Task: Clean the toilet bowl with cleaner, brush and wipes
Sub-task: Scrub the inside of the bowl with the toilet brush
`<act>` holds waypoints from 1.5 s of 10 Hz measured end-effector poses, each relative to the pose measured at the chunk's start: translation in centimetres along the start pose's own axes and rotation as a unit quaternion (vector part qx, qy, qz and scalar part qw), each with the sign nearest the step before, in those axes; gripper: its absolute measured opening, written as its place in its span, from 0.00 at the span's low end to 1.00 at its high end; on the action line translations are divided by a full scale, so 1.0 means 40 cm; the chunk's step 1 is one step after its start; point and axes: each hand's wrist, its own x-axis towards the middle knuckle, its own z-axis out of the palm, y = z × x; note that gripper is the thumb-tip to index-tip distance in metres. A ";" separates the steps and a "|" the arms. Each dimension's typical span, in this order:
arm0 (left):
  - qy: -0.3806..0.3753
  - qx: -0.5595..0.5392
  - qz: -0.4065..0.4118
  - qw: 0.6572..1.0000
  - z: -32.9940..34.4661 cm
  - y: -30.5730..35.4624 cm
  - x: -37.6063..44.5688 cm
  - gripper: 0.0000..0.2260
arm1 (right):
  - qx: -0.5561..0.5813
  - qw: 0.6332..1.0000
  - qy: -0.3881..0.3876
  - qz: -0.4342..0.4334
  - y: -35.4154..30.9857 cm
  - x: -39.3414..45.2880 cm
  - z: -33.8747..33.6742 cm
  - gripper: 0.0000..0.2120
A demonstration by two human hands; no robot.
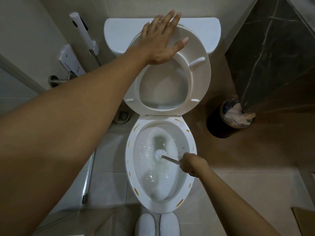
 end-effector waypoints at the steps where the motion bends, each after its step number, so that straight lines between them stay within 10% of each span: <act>1: -0.005 -0.007 -0.002 1.000 -0.001 0.001 0.001 0.32 | -0.019 1.000 0.000 -0.019 -0.006 0.021 0.025 0.16; 5: -0.004 -0.007 -0.005 1.000 -0.004 0.004 0.000 0.32 | -0.177 0.975 -0.131 -0.015 0.046 -0.097 -0.152 0.17; 15: -0.003 -0.008 -0.002 1.000 -0.003 0.000 -0.001 0.32 | -0.162 0.985 0.060 0.020 0.043 -0.019 -0.180 0.17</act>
